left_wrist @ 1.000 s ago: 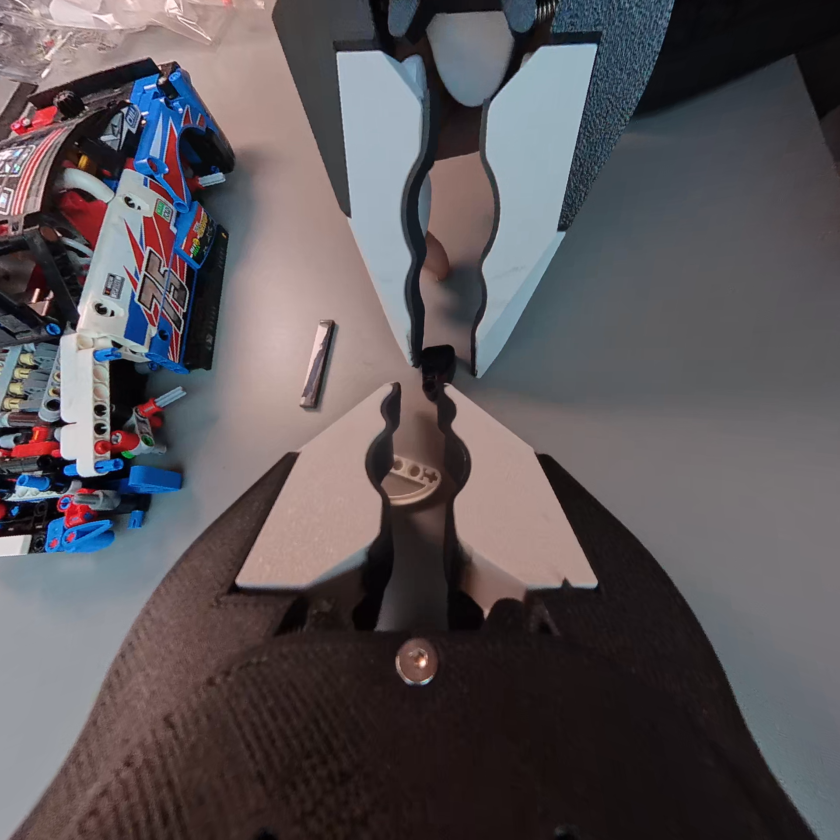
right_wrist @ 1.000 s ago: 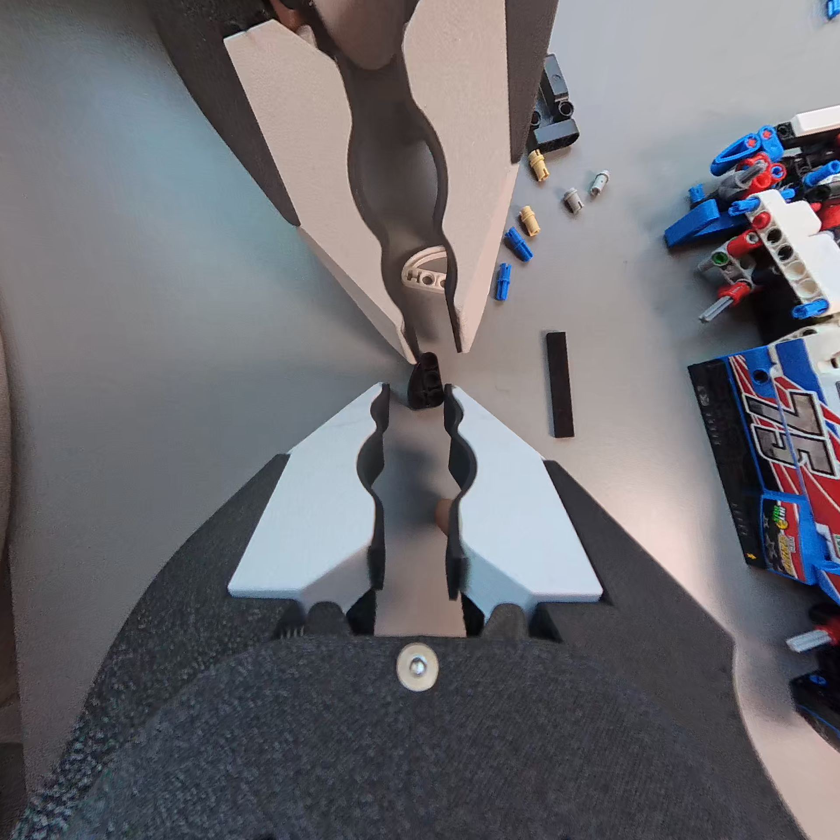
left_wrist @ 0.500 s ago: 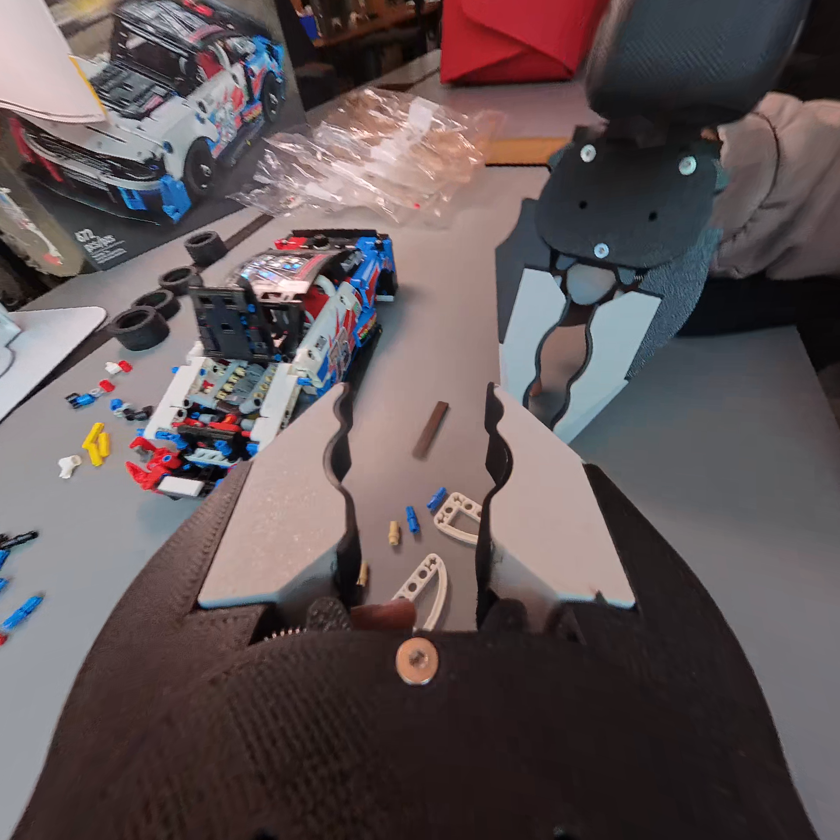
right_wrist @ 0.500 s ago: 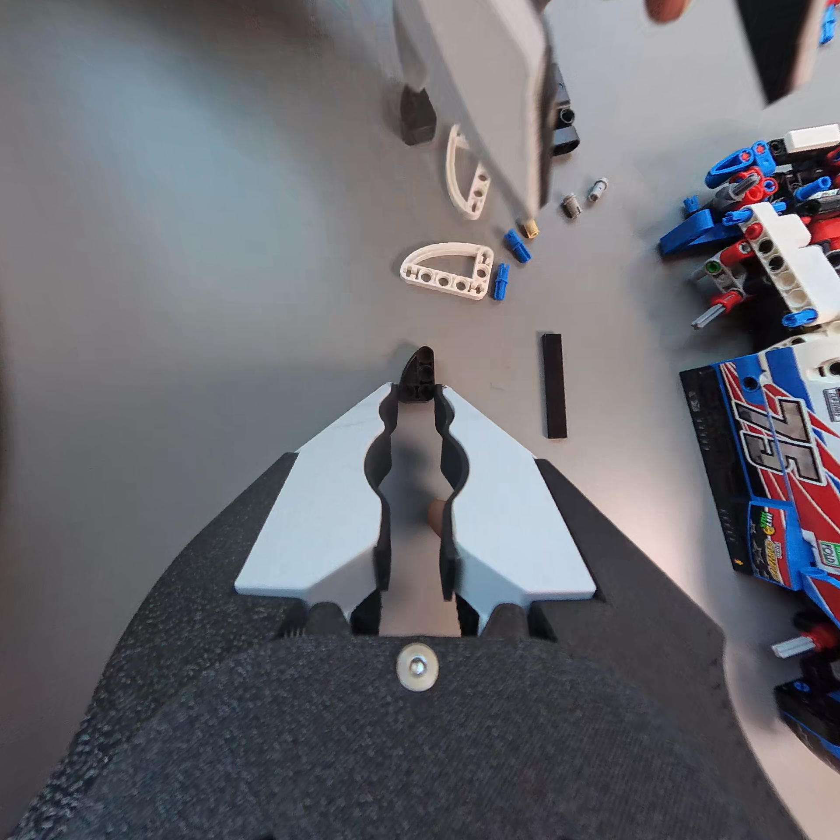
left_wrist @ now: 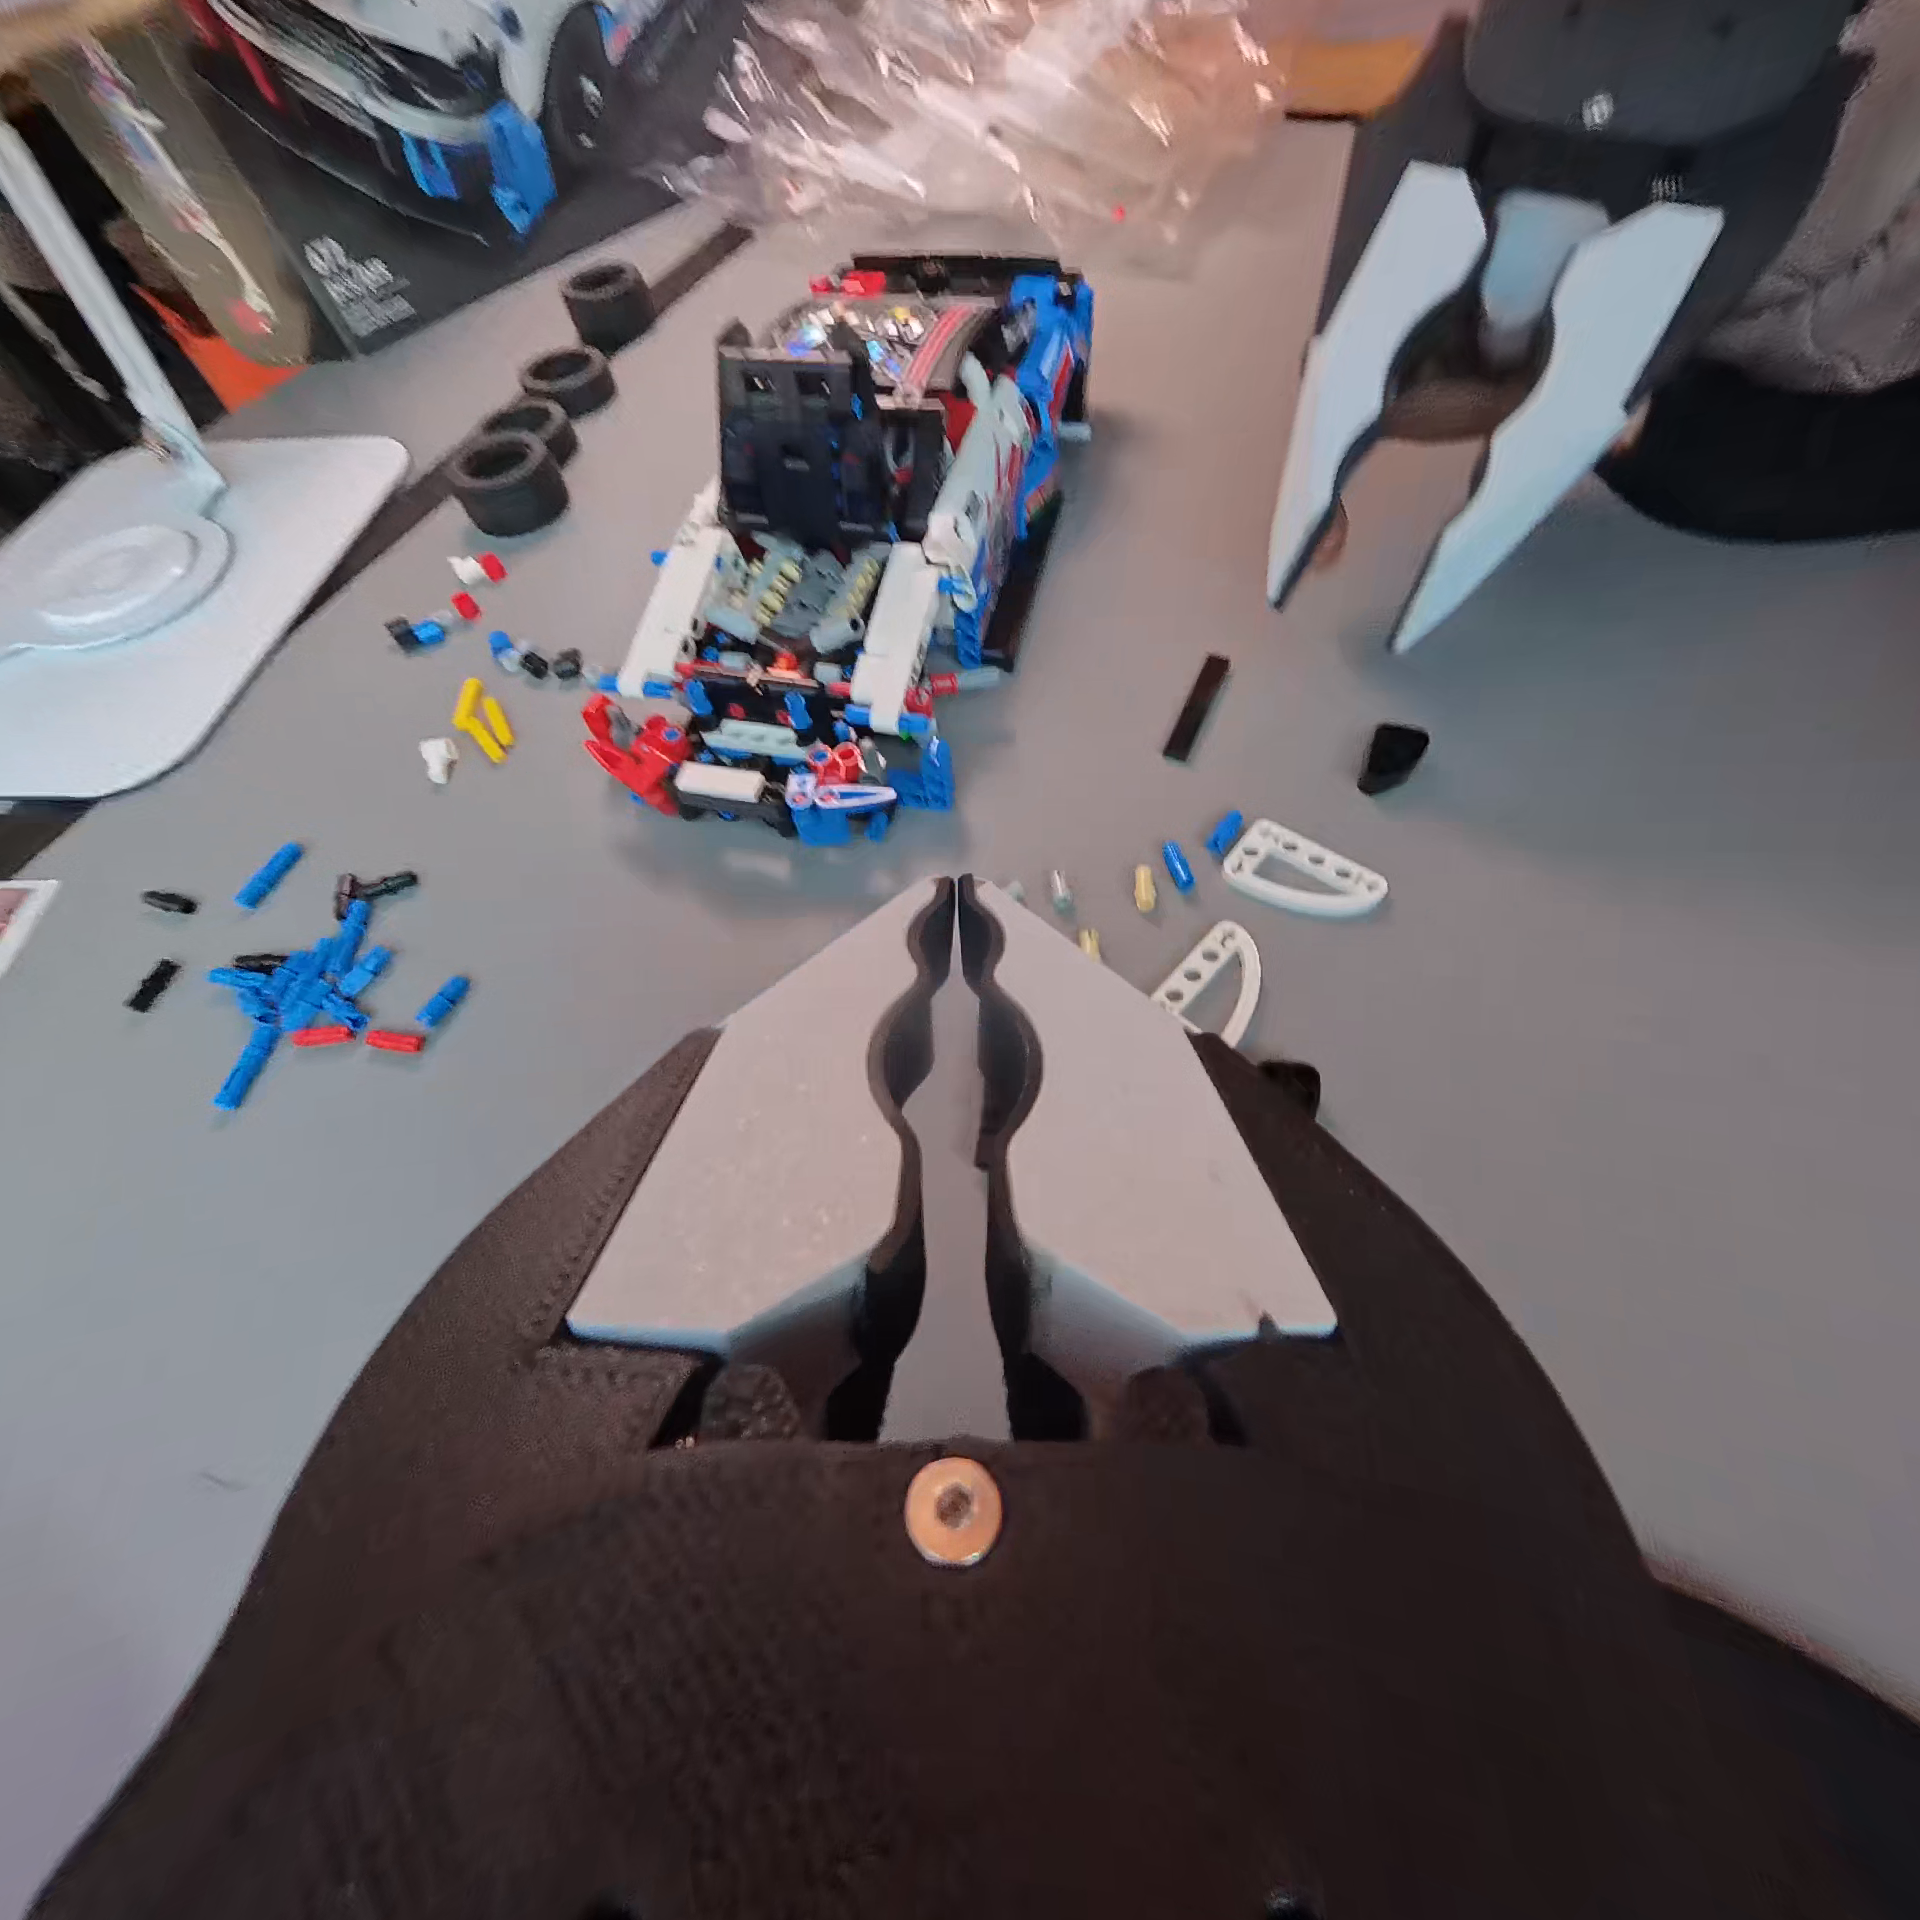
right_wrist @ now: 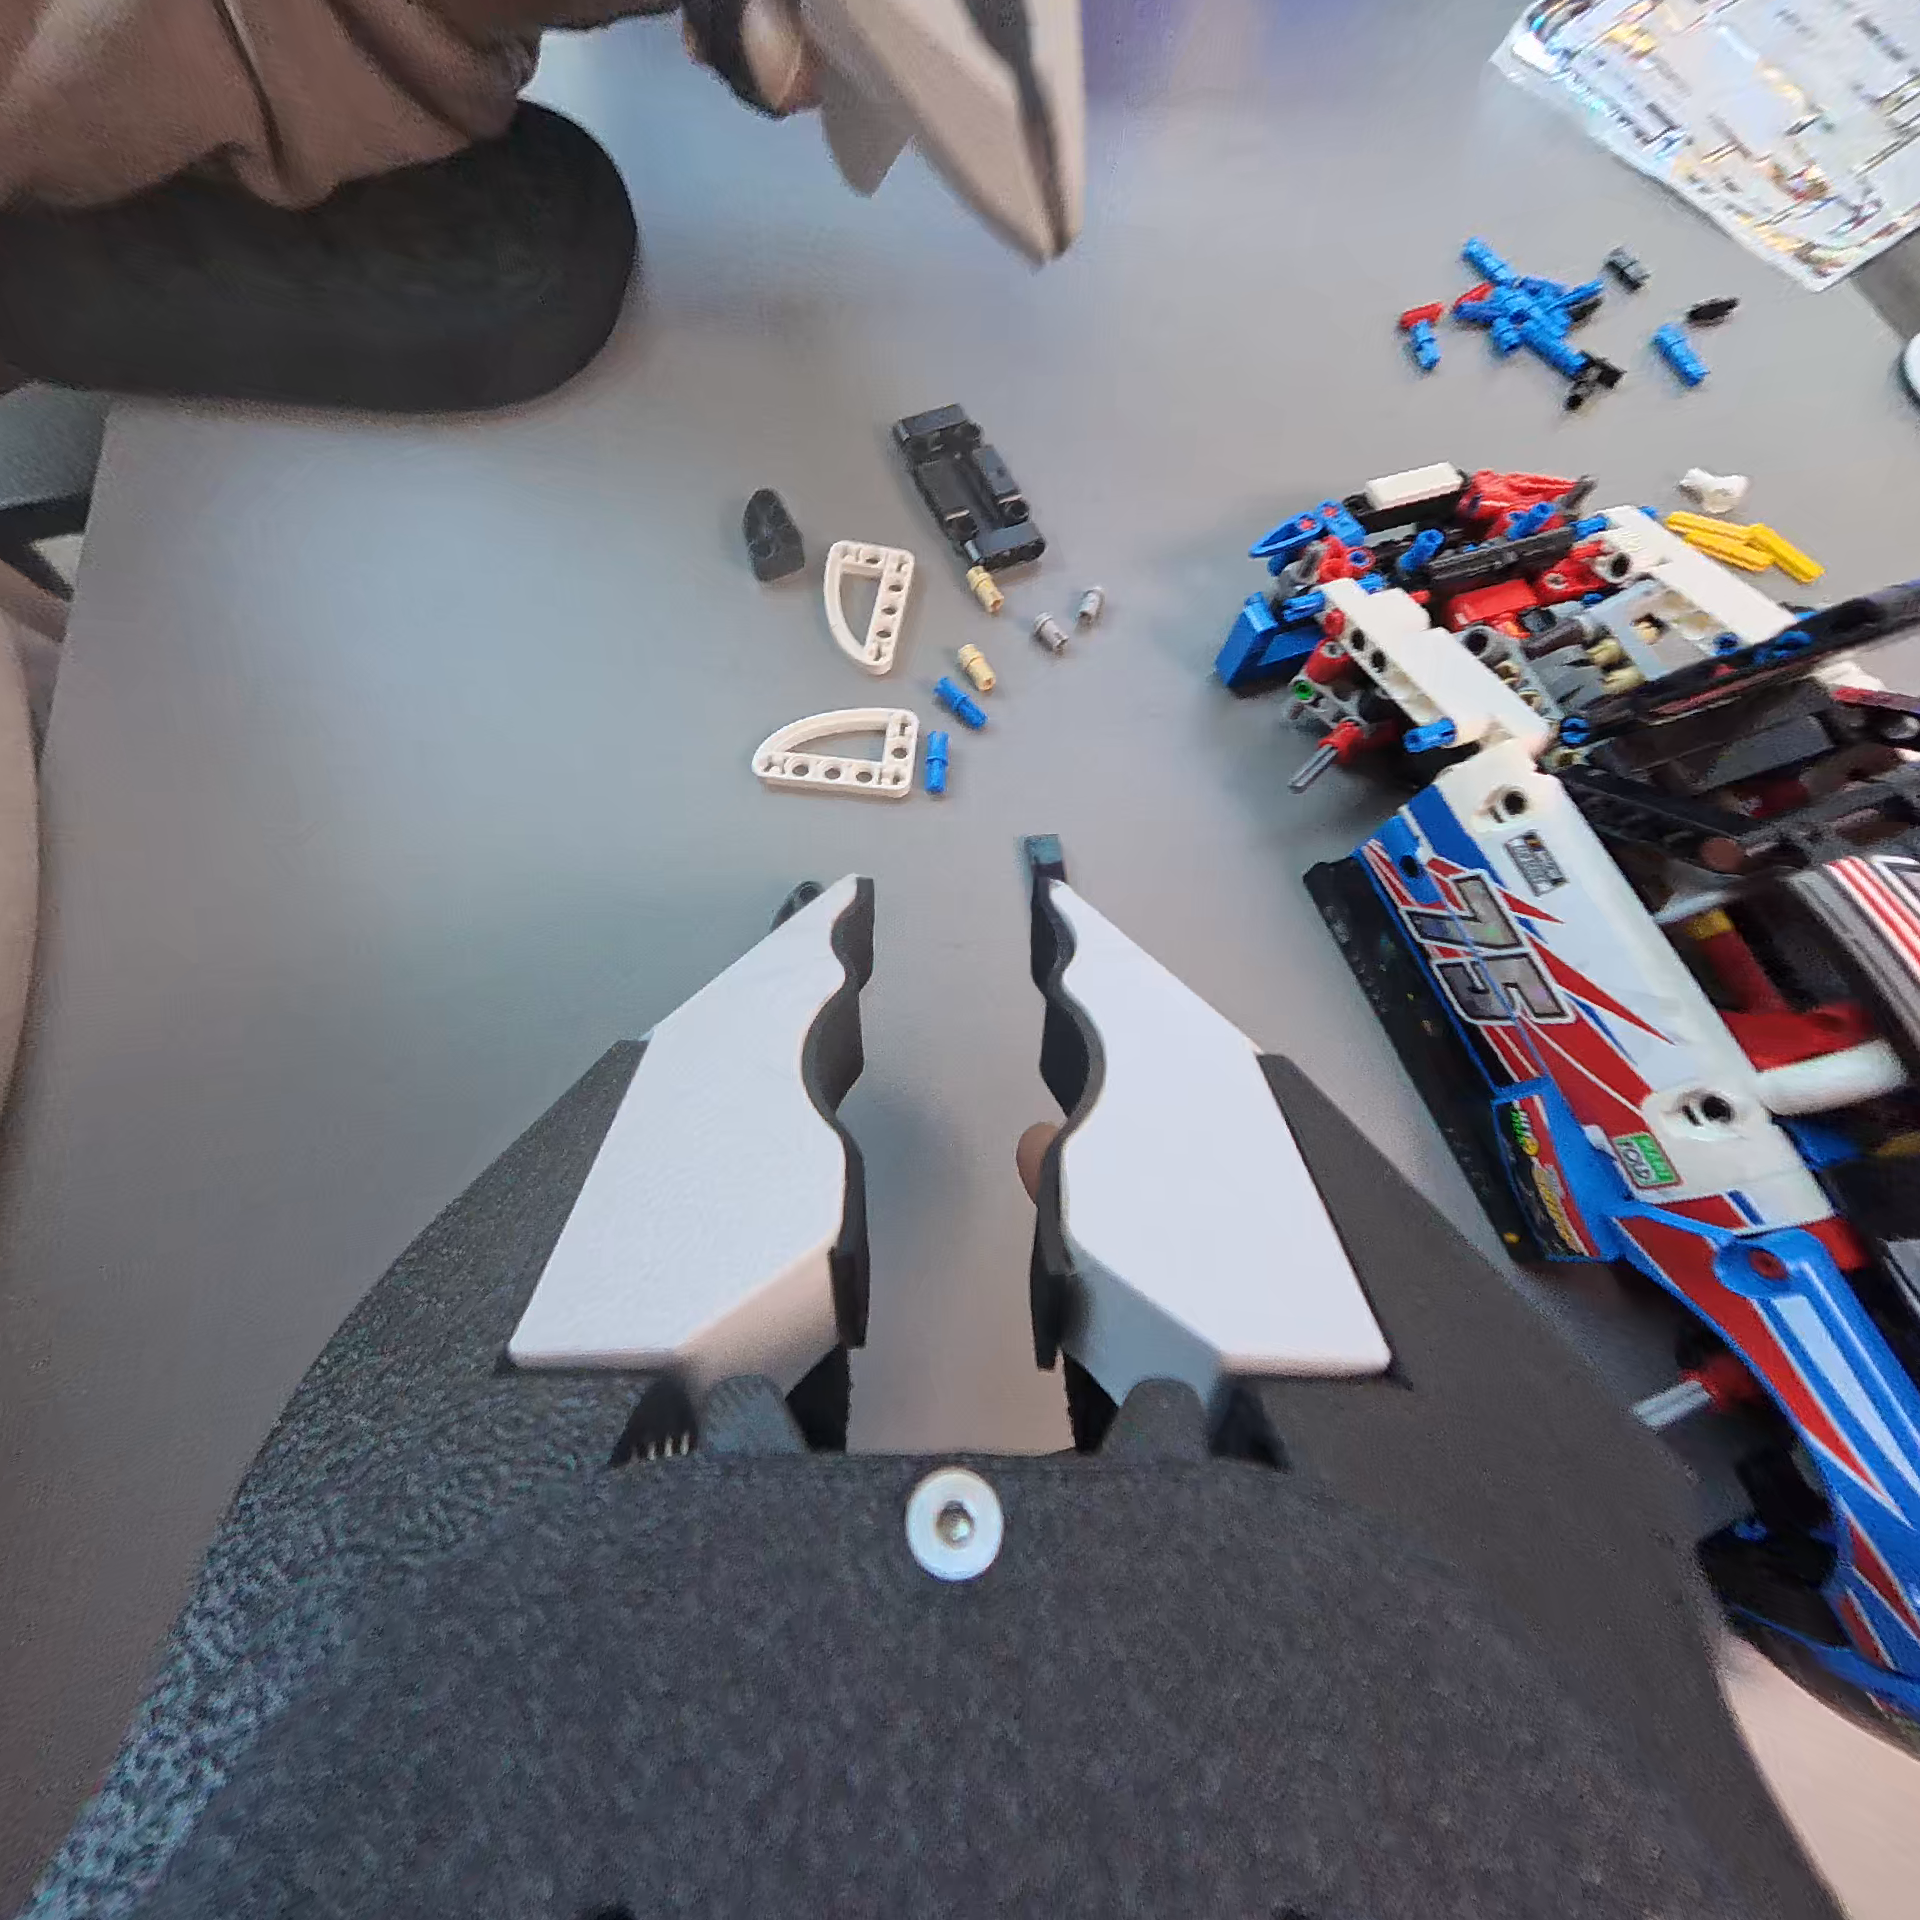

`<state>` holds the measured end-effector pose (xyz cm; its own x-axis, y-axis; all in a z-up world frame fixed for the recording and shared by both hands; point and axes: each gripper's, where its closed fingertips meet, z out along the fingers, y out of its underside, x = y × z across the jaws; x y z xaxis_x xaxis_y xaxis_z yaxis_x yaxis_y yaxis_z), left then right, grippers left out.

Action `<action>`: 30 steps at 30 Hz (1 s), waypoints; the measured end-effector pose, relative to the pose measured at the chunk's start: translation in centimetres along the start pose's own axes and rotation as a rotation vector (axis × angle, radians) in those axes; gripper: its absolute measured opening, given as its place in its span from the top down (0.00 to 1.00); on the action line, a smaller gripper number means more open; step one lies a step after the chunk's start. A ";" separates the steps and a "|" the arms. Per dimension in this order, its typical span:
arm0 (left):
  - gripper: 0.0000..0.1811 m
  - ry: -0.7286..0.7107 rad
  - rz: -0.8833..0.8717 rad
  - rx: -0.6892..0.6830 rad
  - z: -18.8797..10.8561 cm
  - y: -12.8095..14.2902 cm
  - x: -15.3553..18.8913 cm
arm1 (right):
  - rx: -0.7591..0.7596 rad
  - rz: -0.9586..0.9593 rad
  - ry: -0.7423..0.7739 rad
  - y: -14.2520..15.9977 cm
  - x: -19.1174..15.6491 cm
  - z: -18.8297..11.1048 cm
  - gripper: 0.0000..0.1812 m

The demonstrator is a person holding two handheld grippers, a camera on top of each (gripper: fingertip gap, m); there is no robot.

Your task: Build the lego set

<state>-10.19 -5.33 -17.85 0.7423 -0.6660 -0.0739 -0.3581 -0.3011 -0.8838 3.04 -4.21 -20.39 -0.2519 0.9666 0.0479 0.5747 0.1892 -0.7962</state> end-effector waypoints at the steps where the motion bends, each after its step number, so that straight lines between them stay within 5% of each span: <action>1: 1.00 0.028 0.002 -0.040 0.5 0.9 0.5 | 0.023 0.016 0.017 -0.2 0.6 -0.1 0.86; 9: 0.94 0.163 0.080 -0.228 5.5 2.9 6.0 | 0.029 0.011 0.062 0.3 1.7 0.4 0.91; 24: 0.99 0.107 0.092 -0.292 7.1 2.9 6.1 | 0.039 -0.024 0.056 0.1 1.0 0.6 0.93; 27: 0.99 0.079 0.137 -0.231 7.2 2.1 5.9 | 0.075 -0.009 0.033 -0.3 0.6 0.8 0.93; 30: 0.99 0.027 0.187 0.004 6.7 -2.0 6.3 | 0.161 0.062 -0.012 -1.6 0.1 0.7 0.94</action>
<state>-1.05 -4.33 -19.62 0.6475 -0.7282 -0.2247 -0.4860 -0.1674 -0.8578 1.51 -4.51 -19.56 -0.2298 0.9732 -0.0104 0.4576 0.0986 -0.8837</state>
